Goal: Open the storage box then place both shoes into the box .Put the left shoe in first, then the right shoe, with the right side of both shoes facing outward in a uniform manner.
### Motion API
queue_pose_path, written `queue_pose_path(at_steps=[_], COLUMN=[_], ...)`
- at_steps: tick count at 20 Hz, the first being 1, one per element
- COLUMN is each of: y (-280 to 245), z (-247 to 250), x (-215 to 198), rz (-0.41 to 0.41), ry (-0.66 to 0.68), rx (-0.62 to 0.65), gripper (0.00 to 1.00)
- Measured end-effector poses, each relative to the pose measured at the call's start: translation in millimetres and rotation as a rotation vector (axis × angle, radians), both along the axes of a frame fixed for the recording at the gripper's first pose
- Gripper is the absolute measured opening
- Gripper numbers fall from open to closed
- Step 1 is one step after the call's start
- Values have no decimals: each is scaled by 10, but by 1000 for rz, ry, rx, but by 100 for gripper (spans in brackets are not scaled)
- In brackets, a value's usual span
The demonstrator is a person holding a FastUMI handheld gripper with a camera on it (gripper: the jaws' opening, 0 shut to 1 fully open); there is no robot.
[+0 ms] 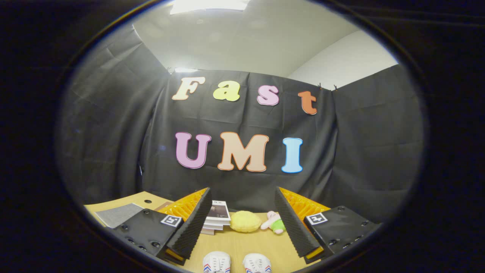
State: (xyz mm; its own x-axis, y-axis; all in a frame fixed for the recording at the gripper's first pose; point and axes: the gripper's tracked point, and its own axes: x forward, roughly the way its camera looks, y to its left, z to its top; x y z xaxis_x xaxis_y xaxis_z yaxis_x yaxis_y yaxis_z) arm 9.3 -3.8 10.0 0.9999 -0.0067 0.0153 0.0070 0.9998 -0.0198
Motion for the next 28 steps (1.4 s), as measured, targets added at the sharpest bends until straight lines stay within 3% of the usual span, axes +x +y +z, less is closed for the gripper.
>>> queue_pose_path(at_steps=[6,11,14,20,28], y=[23,291,541,882,1089], z=[-54,-94,-179,-530,-1179], x=[-18,-89,-171,-254,-238], rz=[17,130,232,349,385], ry=[11,33,74,212,469], rx=[4,62,134,359,673], gripper=[100,100,100,100,100])
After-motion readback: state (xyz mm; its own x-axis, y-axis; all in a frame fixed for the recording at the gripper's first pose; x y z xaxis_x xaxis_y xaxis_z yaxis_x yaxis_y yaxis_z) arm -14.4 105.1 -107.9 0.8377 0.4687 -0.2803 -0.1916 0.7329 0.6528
